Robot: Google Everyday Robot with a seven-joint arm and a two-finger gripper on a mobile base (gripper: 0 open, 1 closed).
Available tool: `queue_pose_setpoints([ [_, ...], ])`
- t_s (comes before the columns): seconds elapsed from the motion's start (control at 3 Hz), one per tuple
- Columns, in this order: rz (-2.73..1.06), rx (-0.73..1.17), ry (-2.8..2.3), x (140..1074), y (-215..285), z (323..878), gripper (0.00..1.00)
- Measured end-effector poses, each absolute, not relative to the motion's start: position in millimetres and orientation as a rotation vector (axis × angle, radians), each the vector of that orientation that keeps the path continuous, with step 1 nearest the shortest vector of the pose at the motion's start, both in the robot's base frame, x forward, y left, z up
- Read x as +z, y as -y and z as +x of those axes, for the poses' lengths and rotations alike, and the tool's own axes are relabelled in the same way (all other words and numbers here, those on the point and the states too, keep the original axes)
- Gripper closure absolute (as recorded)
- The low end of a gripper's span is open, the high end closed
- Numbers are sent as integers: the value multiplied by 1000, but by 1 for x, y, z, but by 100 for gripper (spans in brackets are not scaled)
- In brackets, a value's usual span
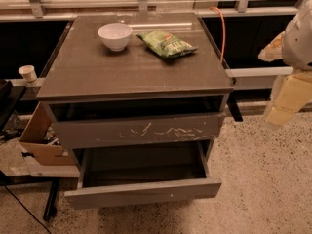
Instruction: Close middle drawer
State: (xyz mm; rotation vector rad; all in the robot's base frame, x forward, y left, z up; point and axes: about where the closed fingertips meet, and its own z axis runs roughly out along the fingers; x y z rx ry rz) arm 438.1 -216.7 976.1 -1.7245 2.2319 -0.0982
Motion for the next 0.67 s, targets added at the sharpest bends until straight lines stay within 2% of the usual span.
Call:
queue_pose_setpoints([
  [0.67, -1690, -47, -2201, 955, 211, 434, 65],
])
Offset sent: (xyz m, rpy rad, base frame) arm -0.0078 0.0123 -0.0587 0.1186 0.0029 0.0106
